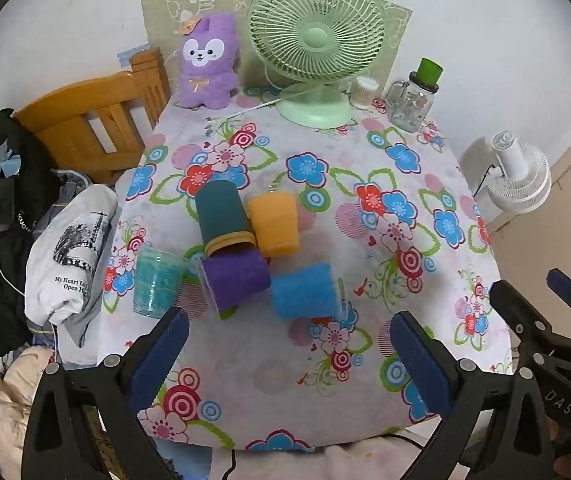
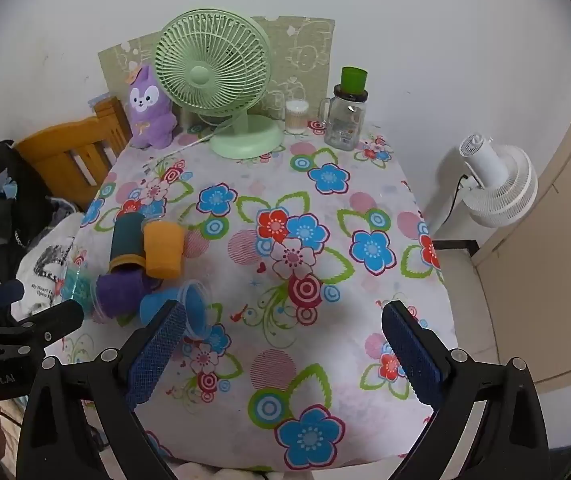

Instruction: Flip cup upside down

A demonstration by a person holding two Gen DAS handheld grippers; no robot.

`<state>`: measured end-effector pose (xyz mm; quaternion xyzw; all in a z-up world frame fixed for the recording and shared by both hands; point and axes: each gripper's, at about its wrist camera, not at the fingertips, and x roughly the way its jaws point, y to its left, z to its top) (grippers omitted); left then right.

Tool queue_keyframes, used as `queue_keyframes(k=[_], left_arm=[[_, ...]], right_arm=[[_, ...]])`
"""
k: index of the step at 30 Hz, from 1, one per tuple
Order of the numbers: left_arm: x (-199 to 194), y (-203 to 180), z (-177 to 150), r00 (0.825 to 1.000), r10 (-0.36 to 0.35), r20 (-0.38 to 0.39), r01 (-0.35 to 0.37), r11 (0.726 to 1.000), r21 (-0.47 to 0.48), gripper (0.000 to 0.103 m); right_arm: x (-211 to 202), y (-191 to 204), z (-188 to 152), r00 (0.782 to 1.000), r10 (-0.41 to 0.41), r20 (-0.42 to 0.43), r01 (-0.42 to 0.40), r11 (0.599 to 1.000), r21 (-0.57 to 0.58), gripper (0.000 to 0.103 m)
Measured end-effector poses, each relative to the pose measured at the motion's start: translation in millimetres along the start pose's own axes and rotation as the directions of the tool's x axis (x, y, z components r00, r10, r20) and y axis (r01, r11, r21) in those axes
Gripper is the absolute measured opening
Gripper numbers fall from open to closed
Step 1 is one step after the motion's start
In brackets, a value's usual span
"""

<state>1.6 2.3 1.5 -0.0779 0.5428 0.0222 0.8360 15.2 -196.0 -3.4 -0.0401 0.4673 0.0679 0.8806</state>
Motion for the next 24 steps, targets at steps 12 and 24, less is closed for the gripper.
queue_keyframes(k=[12,24], left_arm=[[-7,-11,-1,0.998,0.056,0.040,-0.057,0.998,0.018,0.101],[-6,-14,-2,0.997,0.059,0.042,-0.061,0.998,0.024,0.101]], right_arm=[[-3,4,2,1.000,0.016,0.026,-0.015,0.999,-0.038,0.100],[-3,1,3,1.000,0.017,0.019,-0.016,1.000,-0.018,0.100]])
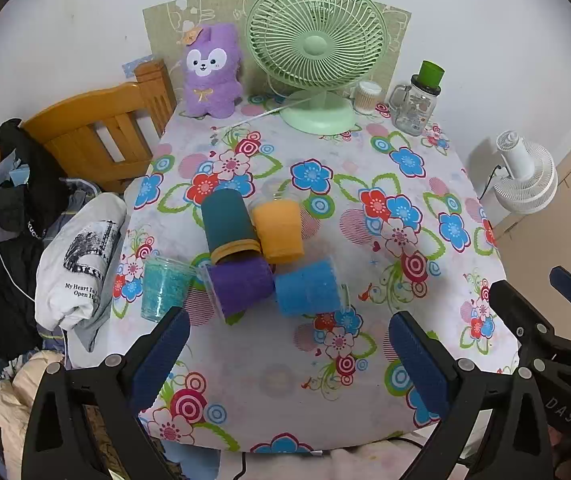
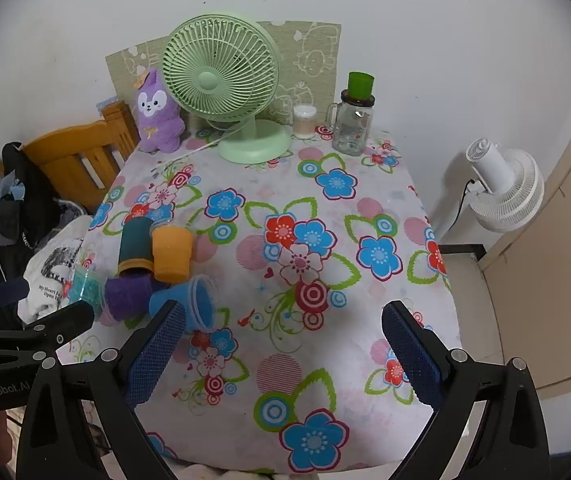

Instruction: Flip cup upside down

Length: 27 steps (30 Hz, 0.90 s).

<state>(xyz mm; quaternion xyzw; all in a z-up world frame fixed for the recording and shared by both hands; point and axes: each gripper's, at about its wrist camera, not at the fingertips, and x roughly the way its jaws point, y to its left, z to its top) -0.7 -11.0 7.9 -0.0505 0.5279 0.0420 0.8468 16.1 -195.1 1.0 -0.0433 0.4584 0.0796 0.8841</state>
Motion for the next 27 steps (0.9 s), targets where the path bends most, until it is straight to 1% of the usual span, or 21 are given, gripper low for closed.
queue_keyframes(k=[6,11,27], left_arm=[[2.1,1.6,-0.5,1.000,-0.006,-0.007,0.006,1.000,-0.002,0.101],[3.9,0.8,-1.4,1.000,0.008,-0.002,-0.008,1.000,0.002,0.101],[5.0,1.2,4.5,1.000,0.011,-0.006,-0.011,1.000,0.000,0.099]], right_arm=[[3.0,-1.5,-0.8,1.000,-0.004,-0.003,0.004,1.000,0.007,0.100],[3.4,-1.9,0.1,1.000,-0.005,0.000,0.005,1.000,0.005,0.100],[5.6,1.0,4.6,1.000,-0.002,-0.010,0.003,1.000,0.010,0.100]])
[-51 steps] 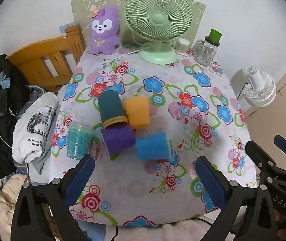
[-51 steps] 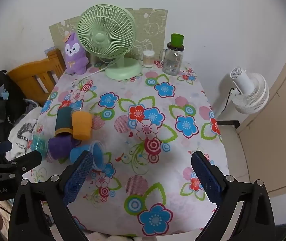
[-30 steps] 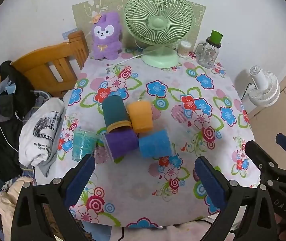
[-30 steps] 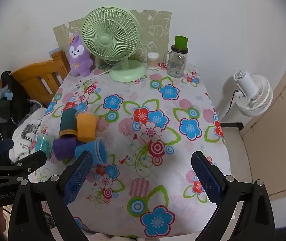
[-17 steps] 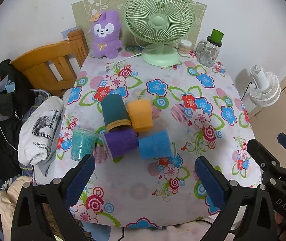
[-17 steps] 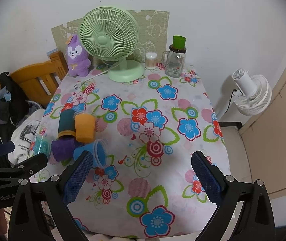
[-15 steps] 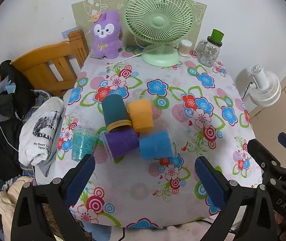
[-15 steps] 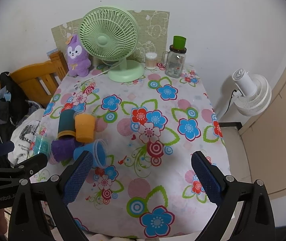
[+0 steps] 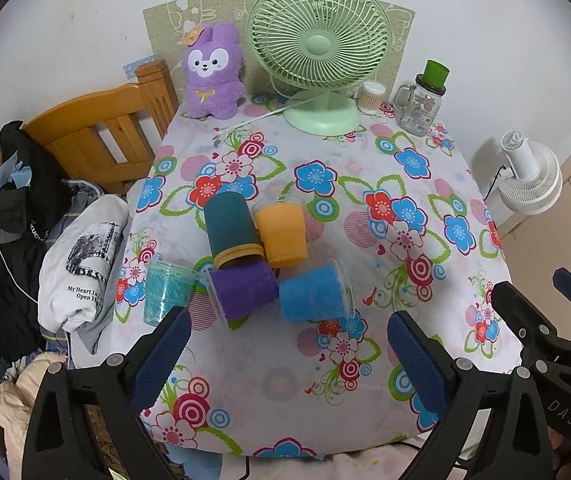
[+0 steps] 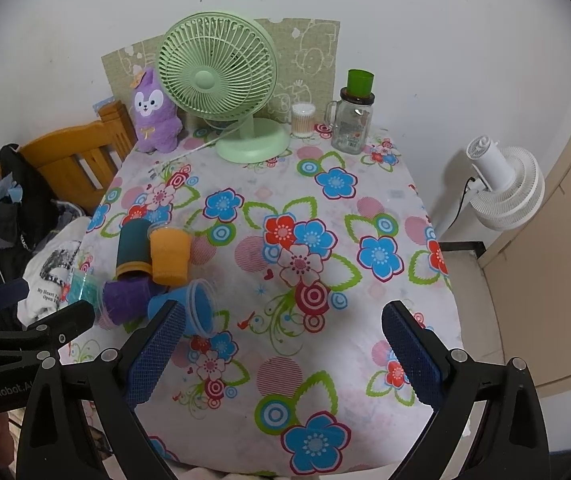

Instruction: Flip cup upside down

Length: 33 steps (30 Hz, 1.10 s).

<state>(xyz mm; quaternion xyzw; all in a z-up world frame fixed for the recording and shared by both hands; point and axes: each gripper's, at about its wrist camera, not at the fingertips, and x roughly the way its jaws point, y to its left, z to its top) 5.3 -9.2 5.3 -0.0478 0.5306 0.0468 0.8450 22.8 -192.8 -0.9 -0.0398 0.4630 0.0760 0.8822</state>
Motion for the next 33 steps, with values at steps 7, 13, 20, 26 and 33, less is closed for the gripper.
queue_keyframes(k=[7,13,20,26,33], left_arm=[[0,-1,6,1.000,0.008,0.007,-0.008,1.000,0.011,0.099],[0,-2,8,1.000,0.011,0.011,-0.012,1.000,0.021,0.099],[1,-2,7,1.000,0.012,0.008,-0.012,1.000,0.017,0.099],[10,3,18,1.000,0.014,-0.021,-0.014,1.000,0.001,0.099],[23,17,36,0.998,0.020,-0.054,-0.021,1.000,-0.020,0.099]], right_arm=[[0,0,3,1.000,-0.008,0.013,0.008,1.000,-0.006,0.100],[2,-3,5,1.000,0.001,0.009,-0.001,1.000,0.002,0.100],[4,-2,5,1.000,0.000,0.006,0.000,1.000,0.001,0.100],[11,2,14,1.000,0.007,-0.018,-0.007,1.000,-0.011,0.100],[29,13,38,0.999,0.021,-0.046,-0.023,0.999,-0.033,0.100]])
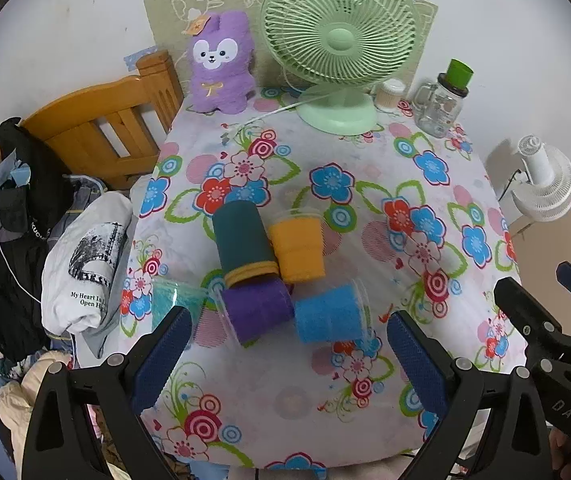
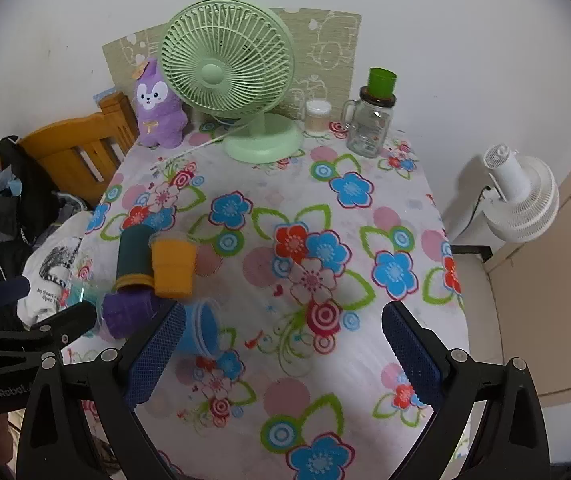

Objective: Flip cup upside down
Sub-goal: 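Reach the left tool to the lying teal cup and close on it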

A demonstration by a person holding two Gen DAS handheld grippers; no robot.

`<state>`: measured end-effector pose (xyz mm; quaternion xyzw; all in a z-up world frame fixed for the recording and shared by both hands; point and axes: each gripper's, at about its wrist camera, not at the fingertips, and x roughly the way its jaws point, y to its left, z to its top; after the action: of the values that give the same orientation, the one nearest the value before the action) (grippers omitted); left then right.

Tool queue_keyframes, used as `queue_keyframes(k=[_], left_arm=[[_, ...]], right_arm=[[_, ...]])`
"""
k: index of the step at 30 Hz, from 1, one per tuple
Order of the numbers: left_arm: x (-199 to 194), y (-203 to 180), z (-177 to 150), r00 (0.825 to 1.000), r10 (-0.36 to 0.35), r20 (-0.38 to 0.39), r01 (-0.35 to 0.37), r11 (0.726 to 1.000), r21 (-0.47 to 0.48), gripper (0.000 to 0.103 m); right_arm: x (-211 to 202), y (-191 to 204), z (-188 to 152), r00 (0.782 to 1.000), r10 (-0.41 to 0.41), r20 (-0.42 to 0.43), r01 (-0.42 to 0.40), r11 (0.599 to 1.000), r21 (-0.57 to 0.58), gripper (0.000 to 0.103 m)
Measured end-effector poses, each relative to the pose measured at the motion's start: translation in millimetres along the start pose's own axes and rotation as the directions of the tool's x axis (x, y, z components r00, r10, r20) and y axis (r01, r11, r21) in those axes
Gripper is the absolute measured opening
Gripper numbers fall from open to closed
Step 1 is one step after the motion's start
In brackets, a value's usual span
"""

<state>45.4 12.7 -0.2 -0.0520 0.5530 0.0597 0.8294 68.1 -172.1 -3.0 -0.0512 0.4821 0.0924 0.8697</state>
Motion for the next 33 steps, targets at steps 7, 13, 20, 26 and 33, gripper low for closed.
queue_keyframes(k=[7,13,20,26,33], left_arm=[[26,17,22,0.999,0.008,-0.032,-0.009,1.000,-0.026,0.099],[58,37,40,0.997,0.033,-0.071,-0.038,0.997,-0.071,0.099],[113,55,56,0.988,0.030,-0.155,-0.048,0.992,-0.114,0.099],[148,66,61,0.976,0.042,-0.214,-0.074,0.987,-0.142,0.099],[182,68,61,0.960,0.031,-0.279,-0.075,0.986,-0.147,0.099]], right_arm=[[26,15,25,1.000,0.006,-0.020,-0.006,1.000,-0.015,0.100],[63,30,42,0.996,0.058,-0.073,-0.059,0.998,-0.004,0.100],[115,45,57,0.989,0.072,-0.129,-0.070,0.997,0.017,0.100],[151,51,63,0.981,0.068,-0.181,-0.063,0.997,0.035,0.100],[183,61,64,0.969,0.056,-0.240,-0.054,0.998,0.015,0.100]])
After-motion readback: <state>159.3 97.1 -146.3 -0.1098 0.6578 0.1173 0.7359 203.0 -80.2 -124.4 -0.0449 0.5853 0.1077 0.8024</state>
